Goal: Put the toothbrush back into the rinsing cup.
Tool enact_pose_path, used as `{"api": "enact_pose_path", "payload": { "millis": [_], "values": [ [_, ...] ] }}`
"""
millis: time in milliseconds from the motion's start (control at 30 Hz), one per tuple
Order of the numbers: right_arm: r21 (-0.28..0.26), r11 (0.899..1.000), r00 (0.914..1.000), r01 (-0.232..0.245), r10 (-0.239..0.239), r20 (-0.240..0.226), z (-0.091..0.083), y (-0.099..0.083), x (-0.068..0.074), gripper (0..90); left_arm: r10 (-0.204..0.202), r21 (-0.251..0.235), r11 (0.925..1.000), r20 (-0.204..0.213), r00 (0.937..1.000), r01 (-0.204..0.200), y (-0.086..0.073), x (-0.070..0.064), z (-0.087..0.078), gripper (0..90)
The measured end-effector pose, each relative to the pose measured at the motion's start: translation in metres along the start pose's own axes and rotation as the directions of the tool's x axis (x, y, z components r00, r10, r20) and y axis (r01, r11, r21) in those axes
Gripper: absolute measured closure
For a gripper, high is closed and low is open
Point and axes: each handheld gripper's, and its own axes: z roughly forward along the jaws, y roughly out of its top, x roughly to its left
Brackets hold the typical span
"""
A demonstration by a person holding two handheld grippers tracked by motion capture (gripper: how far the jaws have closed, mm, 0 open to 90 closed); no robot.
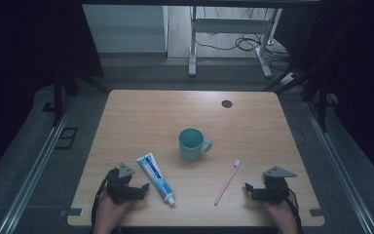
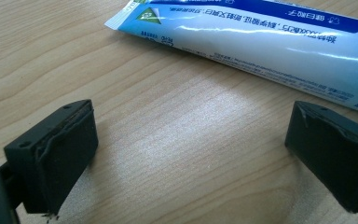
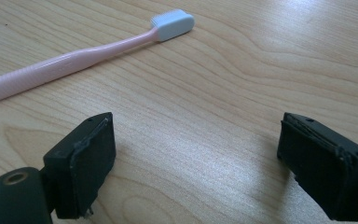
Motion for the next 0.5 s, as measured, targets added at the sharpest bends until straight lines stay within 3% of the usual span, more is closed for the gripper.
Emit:
{"api": "enact_pose_path", "payload": {
  "millis": [500],
  "values": [
    [-0.001,1.000,1.0000,0.001,-0.001,-0.003,-0.0010,-0.0008,-0.0002,11.4,0.000,0.000,1.0000,0.000,1.0000,0.000,0.0000,0.0000,0.0000,2.4]
  ]
}}
